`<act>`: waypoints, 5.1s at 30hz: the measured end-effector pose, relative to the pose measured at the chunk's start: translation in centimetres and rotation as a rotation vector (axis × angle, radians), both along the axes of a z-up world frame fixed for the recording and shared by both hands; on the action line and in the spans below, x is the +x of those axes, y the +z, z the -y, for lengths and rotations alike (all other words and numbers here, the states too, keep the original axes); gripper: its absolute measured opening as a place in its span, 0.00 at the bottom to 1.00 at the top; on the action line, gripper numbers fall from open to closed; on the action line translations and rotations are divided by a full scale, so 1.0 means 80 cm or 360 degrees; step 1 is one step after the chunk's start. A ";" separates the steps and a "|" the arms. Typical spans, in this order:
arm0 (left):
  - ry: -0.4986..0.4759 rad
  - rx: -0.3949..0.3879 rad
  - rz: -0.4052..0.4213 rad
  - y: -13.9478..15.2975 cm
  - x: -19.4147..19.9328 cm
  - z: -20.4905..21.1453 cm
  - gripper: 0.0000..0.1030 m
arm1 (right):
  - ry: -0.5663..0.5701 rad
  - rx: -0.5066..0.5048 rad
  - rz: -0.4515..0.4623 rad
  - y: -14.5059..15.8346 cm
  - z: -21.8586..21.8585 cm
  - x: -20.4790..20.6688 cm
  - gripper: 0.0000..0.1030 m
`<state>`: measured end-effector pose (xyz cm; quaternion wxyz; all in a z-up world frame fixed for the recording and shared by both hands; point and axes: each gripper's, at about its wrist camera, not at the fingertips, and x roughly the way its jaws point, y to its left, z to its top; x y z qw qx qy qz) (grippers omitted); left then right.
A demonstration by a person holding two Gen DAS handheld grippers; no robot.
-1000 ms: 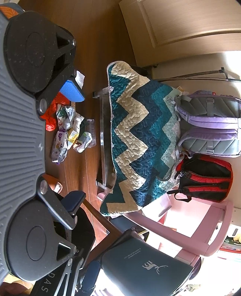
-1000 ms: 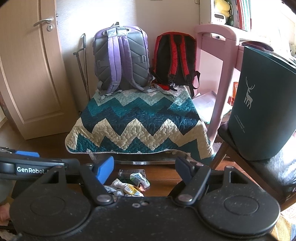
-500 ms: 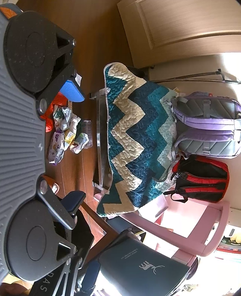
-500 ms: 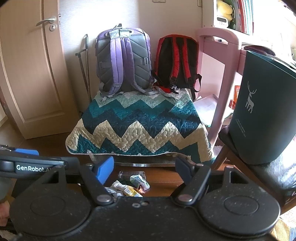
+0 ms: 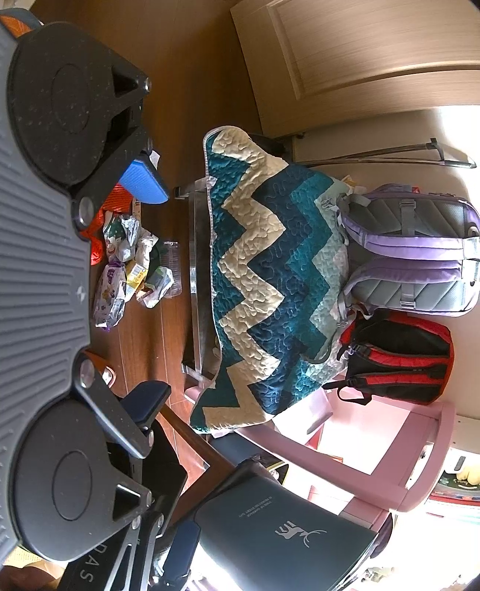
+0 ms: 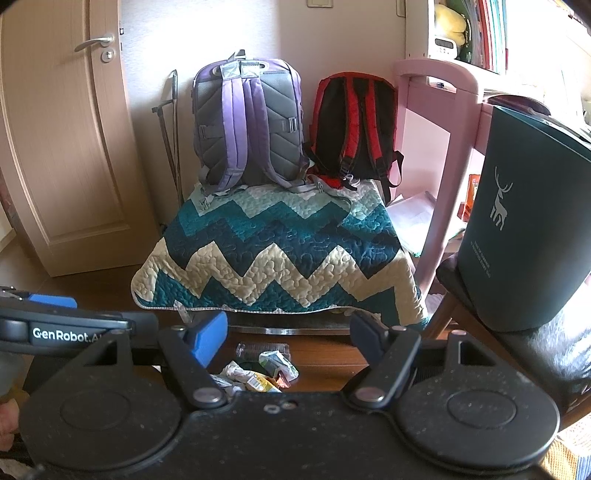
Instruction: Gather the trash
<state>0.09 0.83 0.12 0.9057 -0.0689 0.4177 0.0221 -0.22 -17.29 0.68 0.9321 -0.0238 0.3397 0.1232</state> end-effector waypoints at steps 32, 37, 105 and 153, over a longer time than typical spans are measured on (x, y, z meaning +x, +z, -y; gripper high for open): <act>0.0334 0.0074 -0.0217 -0.155 0.159 -0.135 1.00 | 0.0241 0.0016 -0.0104 -0.125 -0.031 0.201 0.71; 0.0393 0.0046 -0.0374 -0.220 0.201 -0.152 1.00 | 0.0267 0.0023 -0.0236 -0.182 -0.048 0.256 0.71; 0.0297 -0.0334 -0.1443 -0.710 0.363 -0.124 0.43 | 0.1392 -0.0907 -0.0886 -0.657 -0.204 0.277 0.00; 0.0269 -0.0282 -0.1509 -0.651 0.349 -0.148 0.42 | 0.1468 -0.0876 -0.1013 -0.639 -0.203 0.233 0.00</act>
